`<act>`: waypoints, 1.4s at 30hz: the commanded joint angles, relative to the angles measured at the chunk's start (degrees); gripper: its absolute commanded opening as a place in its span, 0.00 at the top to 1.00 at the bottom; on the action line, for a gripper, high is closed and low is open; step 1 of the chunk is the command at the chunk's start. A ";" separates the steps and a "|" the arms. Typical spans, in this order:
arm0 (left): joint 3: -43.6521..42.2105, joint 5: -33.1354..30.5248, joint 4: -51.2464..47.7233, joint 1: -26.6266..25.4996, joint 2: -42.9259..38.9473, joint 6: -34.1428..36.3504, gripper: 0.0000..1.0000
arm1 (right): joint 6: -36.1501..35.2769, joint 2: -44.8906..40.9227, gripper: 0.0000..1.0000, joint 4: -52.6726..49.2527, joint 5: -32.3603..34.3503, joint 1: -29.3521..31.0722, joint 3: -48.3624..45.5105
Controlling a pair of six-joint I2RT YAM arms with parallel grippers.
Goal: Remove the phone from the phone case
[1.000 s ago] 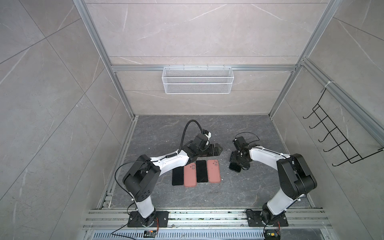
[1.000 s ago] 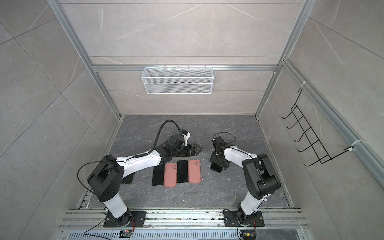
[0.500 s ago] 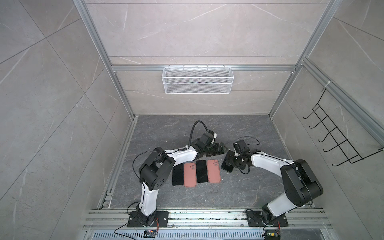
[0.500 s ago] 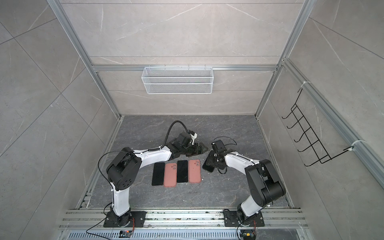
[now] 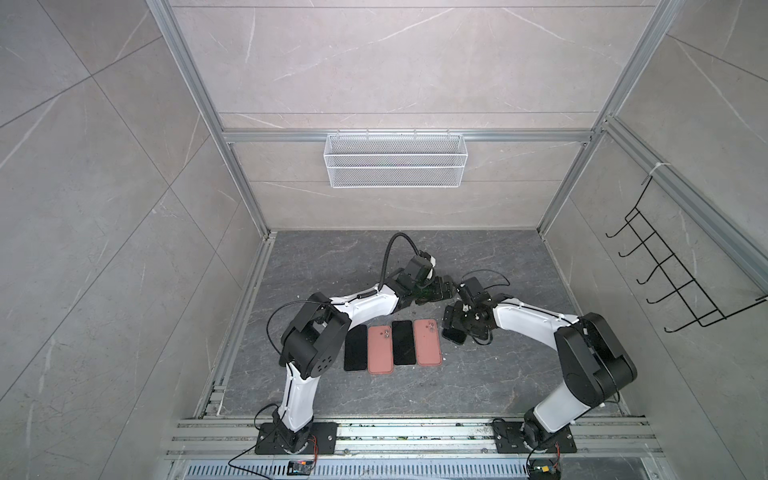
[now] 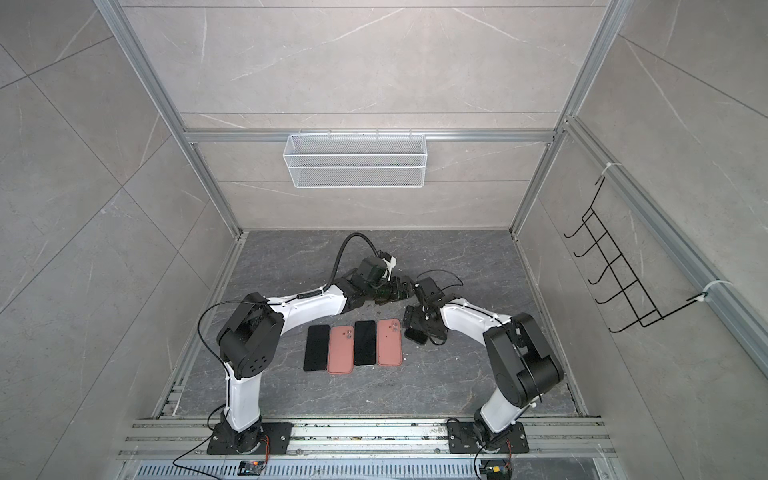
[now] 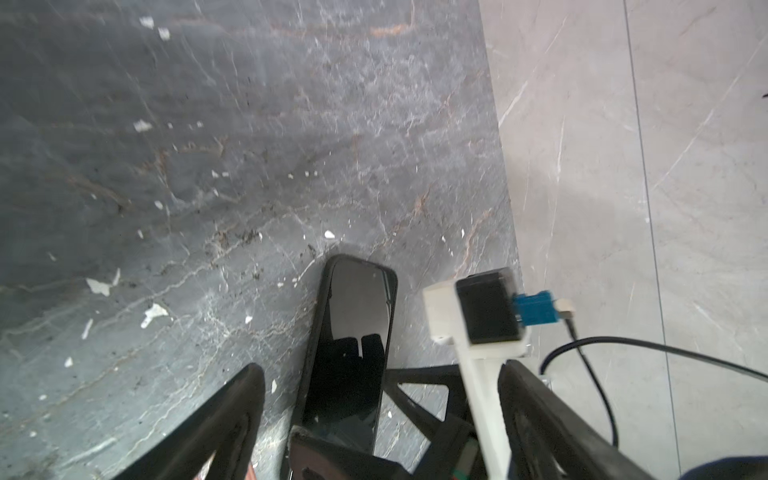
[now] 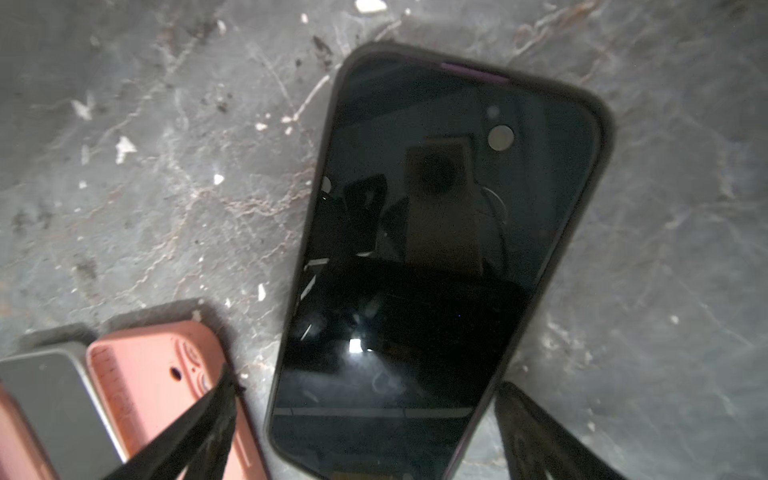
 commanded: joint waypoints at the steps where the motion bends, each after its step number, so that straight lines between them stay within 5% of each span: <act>1: 2.96 -2.39 -3.10 1.28 1.26 1.64 0.10 | 3.54 4.13 0.03 -8.92 3.75 0.53 0.47; 15: 11.68 -4.81 -9.44 1.64 8.80 3.52 0.11 | 4.46 11.35 0.16 -10.35 6.55 3.37 2.89; 30: 11.77 4.01 -7.21 1.13 12.67 2.60 0.14 | 1.96 2.72 0.44 4.93 1.45 3.36 -8.37; 42: 11.46 9.61 -3.44 0.59 16.21 -0.92 0.16 | -0.61 -0.60 0.51 13.43 -4.96 2.70 -12.51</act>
